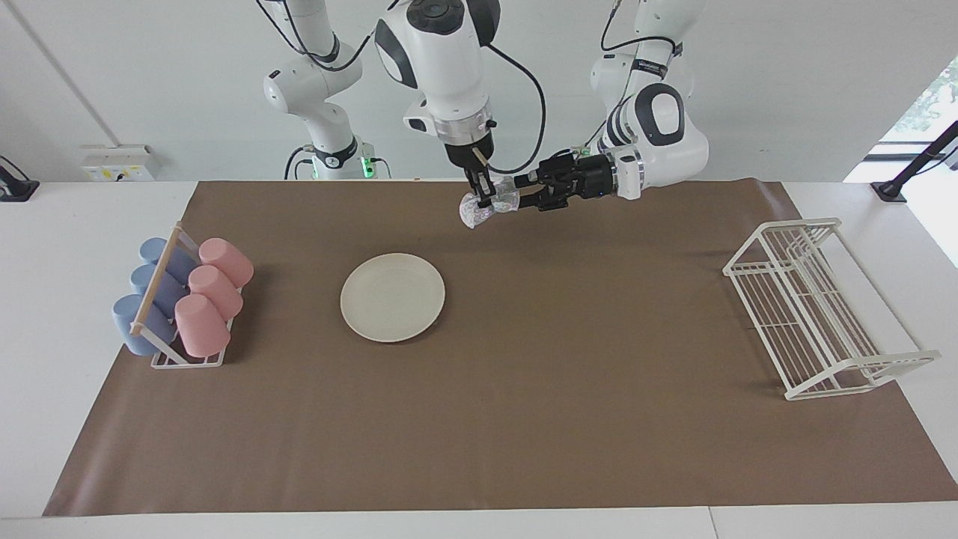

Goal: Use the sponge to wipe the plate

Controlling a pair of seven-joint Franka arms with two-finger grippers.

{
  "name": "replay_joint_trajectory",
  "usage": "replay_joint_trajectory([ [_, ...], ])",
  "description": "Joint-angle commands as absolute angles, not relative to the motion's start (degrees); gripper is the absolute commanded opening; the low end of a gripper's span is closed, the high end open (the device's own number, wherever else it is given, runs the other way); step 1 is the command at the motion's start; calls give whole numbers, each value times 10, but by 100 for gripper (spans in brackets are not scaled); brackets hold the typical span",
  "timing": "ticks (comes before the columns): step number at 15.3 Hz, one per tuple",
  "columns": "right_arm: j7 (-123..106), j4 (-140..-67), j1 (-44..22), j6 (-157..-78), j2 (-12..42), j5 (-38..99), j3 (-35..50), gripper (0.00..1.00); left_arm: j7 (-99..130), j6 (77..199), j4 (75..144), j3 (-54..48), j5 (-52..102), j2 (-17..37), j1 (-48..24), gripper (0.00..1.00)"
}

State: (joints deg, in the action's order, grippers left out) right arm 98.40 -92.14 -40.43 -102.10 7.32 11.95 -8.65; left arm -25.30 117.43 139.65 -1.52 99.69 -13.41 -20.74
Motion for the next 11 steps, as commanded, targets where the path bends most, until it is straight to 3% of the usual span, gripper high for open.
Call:
replay_joint_trajectory([
  [1, 832, -970, -367, -1026, 54, 106, -84, 0, -173, 1234, 1397, -7, 927, -177, -217, 100],
  [6, 496, -1053, -291, -1076, 27, 42, -84, 0, -10, 1235, 1344, -6, 662, -190, -175, 100],
  [11, 515, -1095, -270, -1152, 40, 43, -83, 0, 89, 1118, 1256, -8, 381, -167, -102, 100],
])
